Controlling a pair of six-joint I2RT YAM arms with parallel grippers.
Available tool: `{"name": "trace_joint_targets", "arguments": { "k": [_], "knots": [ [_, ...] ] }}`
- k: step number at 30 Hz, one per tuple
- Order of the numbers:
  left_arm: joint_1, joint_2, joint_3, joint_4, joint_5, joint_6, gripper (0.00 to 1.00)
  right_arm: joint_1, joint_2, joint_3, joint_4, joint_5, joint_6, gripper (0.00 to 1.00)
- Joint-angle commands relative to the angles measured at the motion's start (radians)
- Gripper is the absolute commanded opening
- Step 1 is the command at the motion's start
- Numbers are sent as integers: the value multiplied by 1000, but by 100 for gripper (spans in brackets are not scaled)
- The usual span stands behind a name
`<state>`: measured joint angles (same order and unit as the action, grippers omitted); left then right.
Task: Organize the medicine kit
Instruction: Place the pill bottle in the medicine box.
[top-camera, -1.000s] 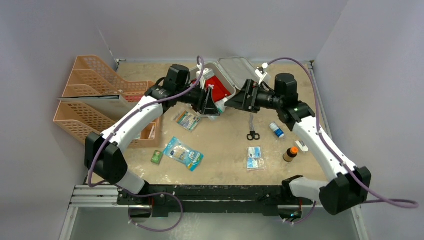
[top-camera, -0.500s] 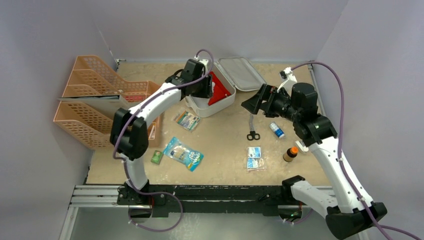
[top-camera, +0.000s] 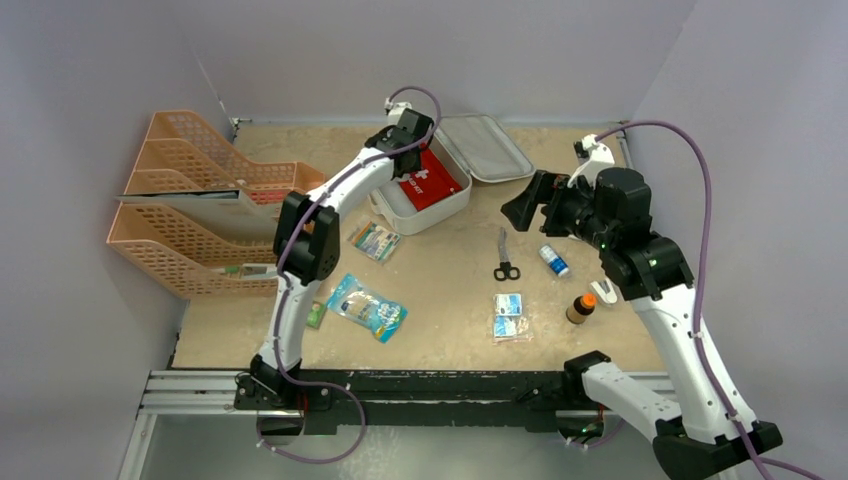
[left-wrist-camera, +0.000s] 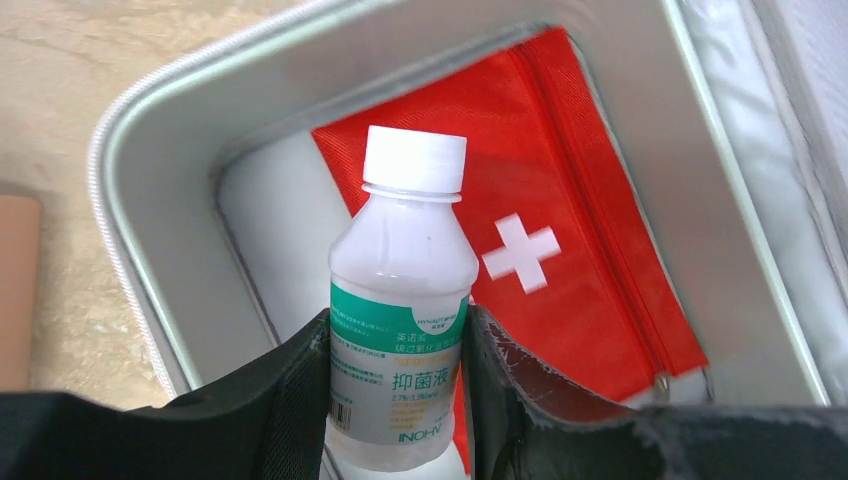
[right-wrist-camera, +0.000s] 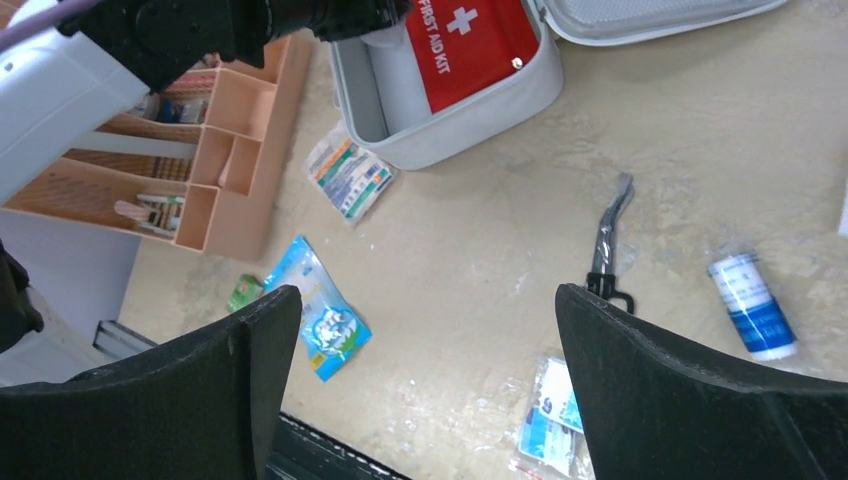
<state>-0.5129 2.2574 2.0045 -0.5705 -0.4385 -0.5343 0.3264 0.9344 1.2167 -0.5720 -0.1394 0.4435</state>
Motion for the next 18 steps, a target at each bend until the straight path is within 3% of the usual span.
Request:
{"name": "trace_joint_targets", "arguments": {
  "k": [1, 11, 18],
  "knots": [
    [8, 70, 164, -99, -200, -102, 16, -1, -6, 55, -65, 40, -46, 99],
    [56, 120, 171, -197, -160, -275, 17, -1, -10, 63, -63, 61, -57, 99],
    [77, 126, 152, -167, -95, -283, 26, -1, 5, 78, -66, 58, -74, 99]
  ]
}}
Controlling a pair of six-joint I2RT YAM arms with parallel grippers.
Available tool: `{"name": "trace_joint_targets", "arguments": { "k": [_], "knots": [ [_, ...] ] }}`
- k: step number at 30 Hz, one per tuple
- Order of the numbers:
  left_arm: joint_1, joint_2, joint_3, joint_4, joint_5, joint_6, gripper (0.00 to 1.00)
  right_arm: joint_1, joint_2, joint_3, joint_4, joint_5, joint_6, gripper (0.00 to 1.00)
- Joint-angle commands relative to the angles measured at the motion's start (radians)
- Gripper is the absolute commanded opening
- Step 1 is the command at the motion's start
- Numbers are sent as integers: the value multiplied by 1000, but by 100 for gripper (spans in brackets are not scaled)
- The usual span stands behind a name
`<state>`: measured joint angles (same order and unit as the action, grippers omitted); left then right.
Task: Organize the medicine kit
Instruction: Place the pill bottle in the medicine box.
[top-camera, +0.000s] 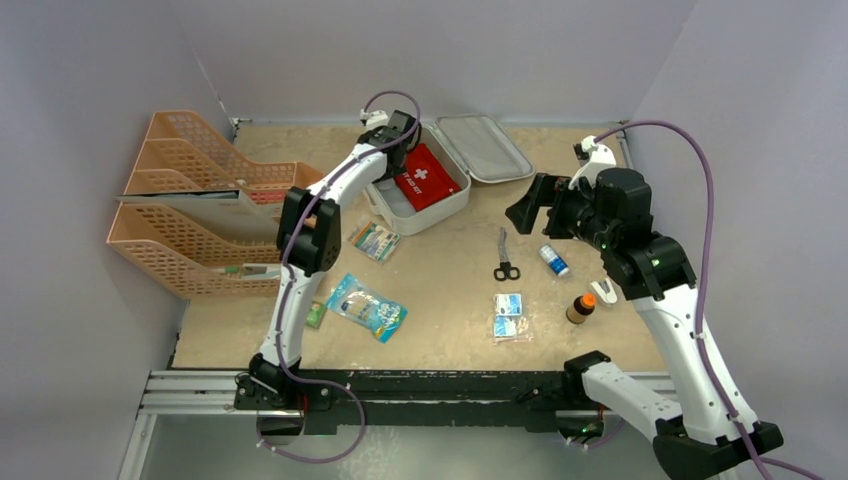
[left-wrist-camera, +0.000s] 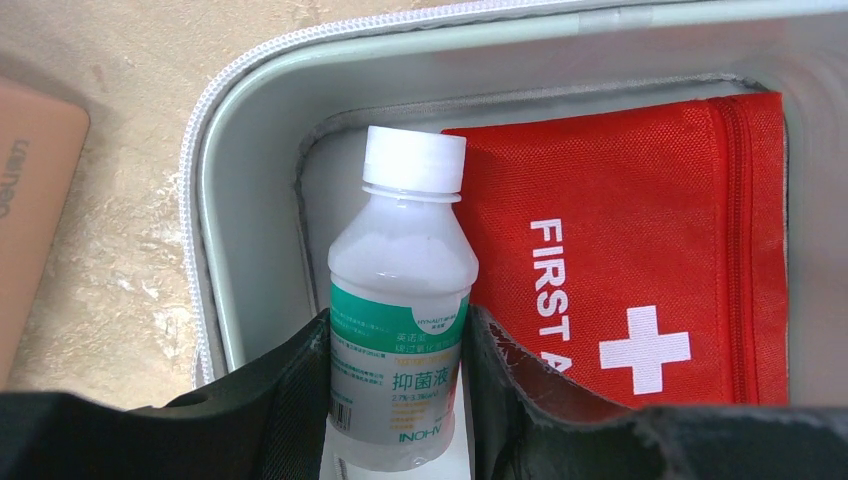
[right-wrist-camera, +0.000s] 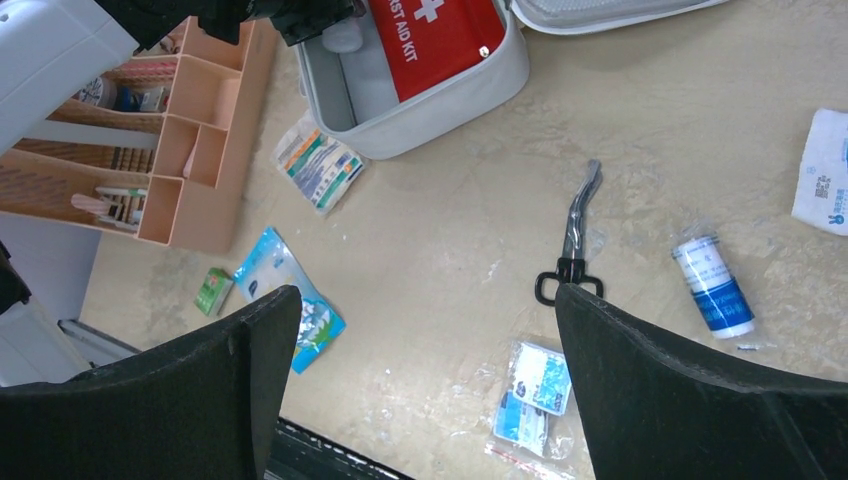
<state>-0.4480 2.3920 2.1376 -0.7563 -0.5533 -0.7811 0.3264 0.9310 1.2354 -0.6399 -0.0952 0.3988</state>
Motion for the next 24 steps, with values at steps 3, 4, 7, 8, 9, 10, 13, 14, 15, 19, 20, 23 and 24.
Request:
{"name": "trace_joint_targets", "arguments": {
  "k": [3, 4, 7, 8, 9, 10, 13, 14, 15, 19, 20, 23, 24],
  "knots": [
    [14, -10, 15, 28, 23, -37, 30, -1, 15, 59, 14, 10, -44, 99],
    [14, -12, 12, 32, 25, -42, 31, -1, 17, 61, 13, 9, -44, 99],
    [17, -13, 10, 41, 33, -44, 34, -1, 24, 68, -1, 16, -44, 99],
    [17, -14, 10, 44, 35, -45, 35, -1, 24, 68, -4, 19, -43, 99],
    [18, -13, 10, 43, 35, -46, 36, -1, 22, 68, -4, 20, -43, 99],
    [18, -13, 10, 42, 35, -46, 36, -1, 21, 68, -2, 20, -45, 99],
    [19, -16, 10, 41, 37, -44, 38, -1, 18, 64, 2, 20, -45, 99],
    [19, -18, 10, 41, 37, -41, 39, -1, 18, 63, 3, 20, -45, 99],
    [19, -19, 10, 41, 37, -40, 40, -1, 17, 61, 3, 21, -45, 99],
    [19, -27, 4, 49, 39, -40, 43, 0, 15, 58, 5, 26, -44, 99],
    [19, -28, 5, 51, 39, -41, 43, -1, 15, 59, 3, 27, -43, 99],
    [19, -31, 8, 51, 38, -41, 46, -1, 10, 58, 2, 29, -43, 99],
    [19, -33, 8, 50, 37, -41, 47, -1, 9, 56, 2, 29, -44, 99]
  ]
}}
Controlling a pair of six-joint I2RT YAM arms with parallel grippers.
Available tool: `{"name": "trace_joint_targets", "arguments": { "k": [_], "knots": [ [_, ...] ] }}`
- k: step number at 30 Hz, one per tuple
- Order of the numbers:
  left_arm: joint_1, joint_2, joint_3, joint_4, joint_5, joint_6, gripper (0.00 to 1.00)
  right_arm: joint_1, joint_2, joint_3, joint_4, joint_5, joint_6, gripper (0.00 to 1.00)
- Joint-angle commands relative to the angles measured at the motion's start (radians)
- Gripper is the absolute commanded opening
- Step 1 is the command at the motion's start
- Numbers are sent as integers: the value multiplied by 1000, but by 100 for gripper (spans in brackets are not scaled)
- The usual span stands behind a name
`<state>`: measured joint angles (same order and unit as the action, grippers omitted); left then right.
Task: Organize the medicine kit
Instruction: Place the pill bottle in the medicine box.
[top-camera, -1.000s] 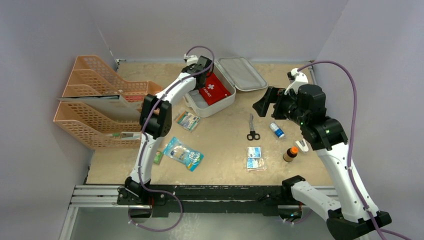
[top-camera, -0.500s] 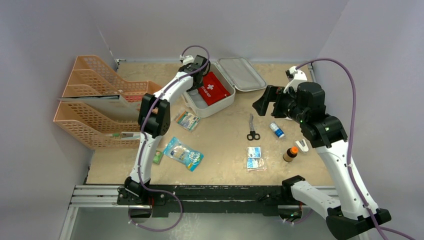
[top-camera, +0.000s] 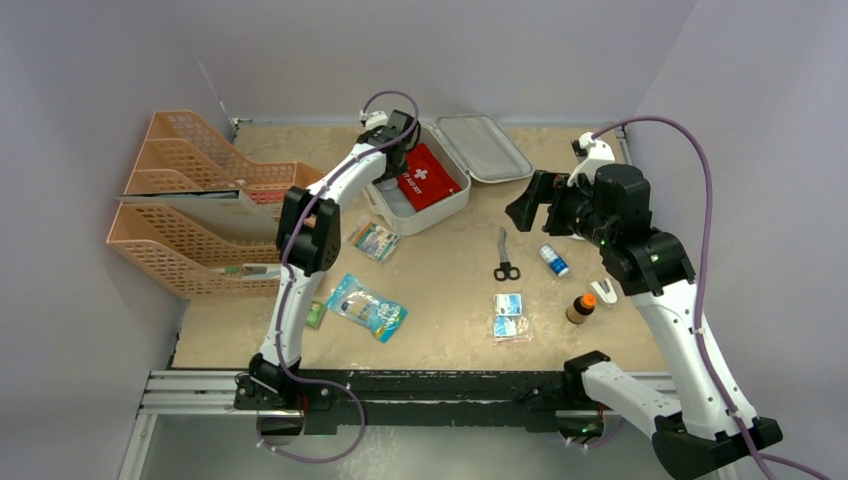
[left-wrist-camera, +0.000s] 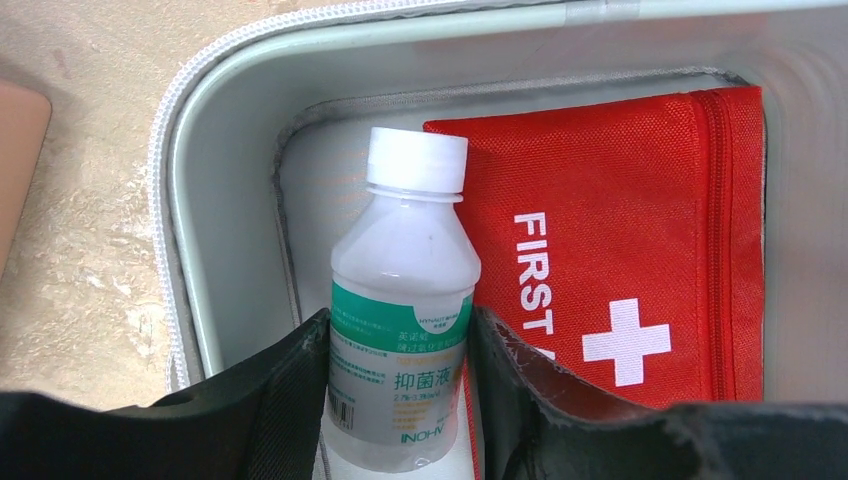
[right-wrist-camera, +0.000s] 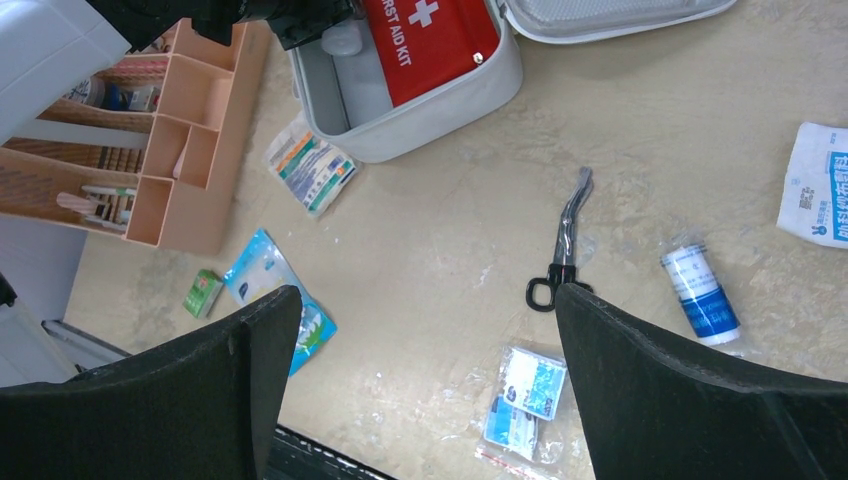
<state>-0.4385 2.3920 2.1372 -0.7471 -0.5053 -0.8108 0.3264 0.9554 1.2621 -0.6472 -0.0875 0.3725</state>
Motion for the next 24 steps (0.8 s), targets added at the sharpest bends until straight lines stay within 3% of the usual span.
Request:
{"name": "trace_joint_targets", "arguments": {
  "k": [1, 12, 19, 24],
  "knots": [
    [9, -35, 9, 41, -12, -11, 48, -1, -17, 28, 9, 22, -18, 99],
    [8, -71, 4, 74, -27, 13, 51, -1, -20, 22, 12, 22, -19, 99],
    [-26, -130, -67, 238, 74, 232, 46, -1, -18, 19, 14, 22, -20, 99],
    [-47, -171, -111, 249, 179, 372, 46, -1, -14, 15, 11, 22, -23, 99]
  ]
}}
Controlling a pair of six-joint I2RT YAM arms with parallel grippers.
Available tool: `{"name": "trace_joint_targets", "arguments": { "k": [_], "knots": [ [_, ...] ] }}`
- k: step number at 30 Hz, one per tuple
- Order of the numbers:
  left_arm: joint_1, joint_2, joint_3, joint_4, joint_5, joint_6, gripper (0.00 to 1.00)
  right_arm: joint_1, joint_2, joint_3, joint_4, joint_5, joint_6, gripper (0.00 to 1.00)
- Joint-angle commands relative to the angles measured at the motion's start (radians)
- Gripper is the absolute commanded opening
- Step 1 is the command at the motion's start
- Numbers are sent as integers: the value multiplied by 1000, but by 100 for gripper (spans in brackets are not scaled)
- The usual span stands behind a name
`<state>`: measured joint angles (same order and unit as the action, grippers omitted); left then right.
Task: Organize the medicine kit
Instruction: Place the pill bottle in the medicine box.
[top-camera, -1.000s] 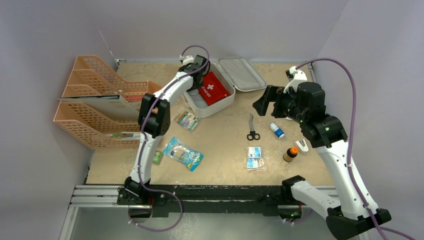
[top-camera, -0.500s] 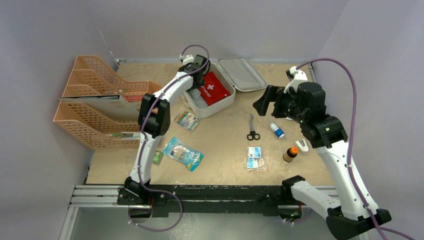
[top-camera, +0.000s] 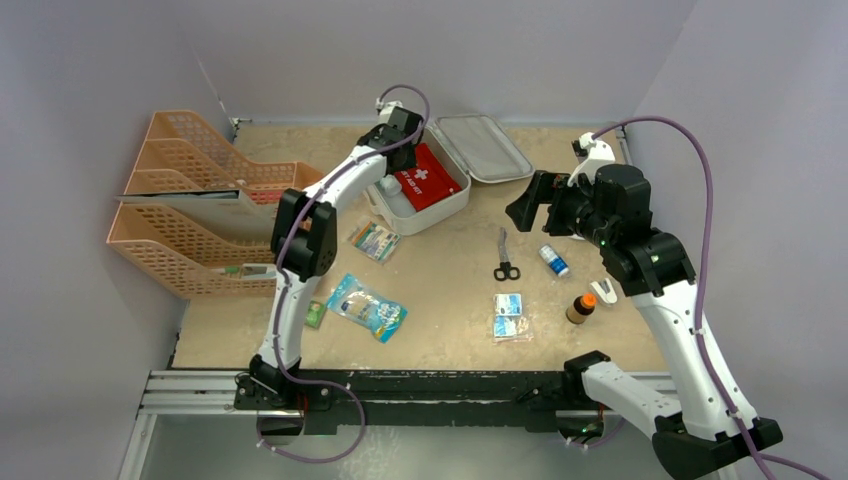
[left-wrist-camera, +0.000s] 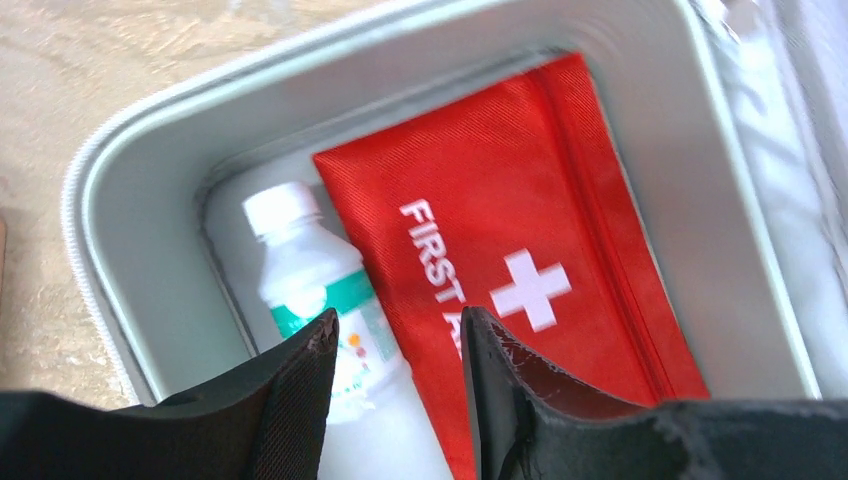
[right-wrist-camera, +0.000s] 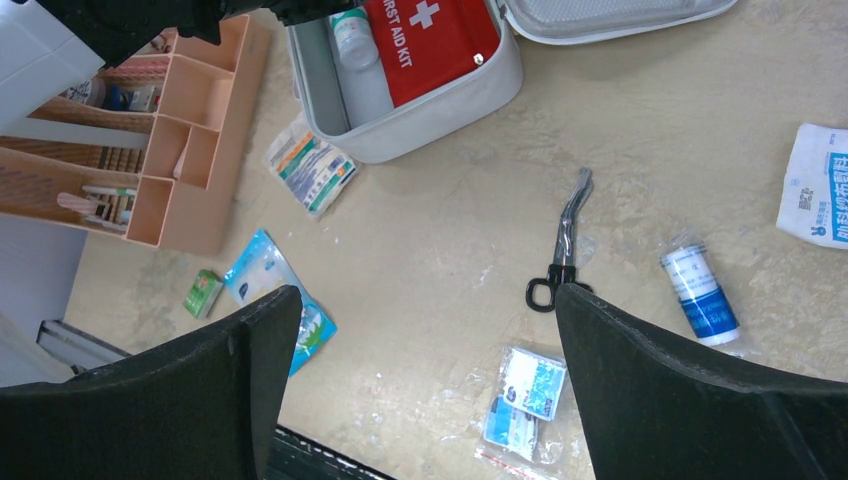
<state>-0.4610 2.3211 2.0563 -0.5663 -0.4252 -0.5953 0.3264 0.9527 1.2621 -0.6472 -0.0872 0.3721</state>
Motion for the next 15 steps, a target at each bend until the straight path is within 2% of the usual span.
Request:
{"name": "trace_joint_targets", "arguments": {
  "k": [1, 8, 12, 15],
  "knots": [
    [-25, -109, -45, 72, 135, 186, 45, 0, -11, 15, 12, 20, -22, 99],
    [-26, -162, -156, 87, 366, 353, 39, -1, -8, 14, 12, 17, -23, 99],
    [-26, -146, -155, 43, 395, 437, 36, -1, -7, 15, 12, 18, -25, 99],
    [-26, -123, -148, 17, 365, 485, 36, -1, -8, 16, 13, 18, -24, 99]
  ]
}}
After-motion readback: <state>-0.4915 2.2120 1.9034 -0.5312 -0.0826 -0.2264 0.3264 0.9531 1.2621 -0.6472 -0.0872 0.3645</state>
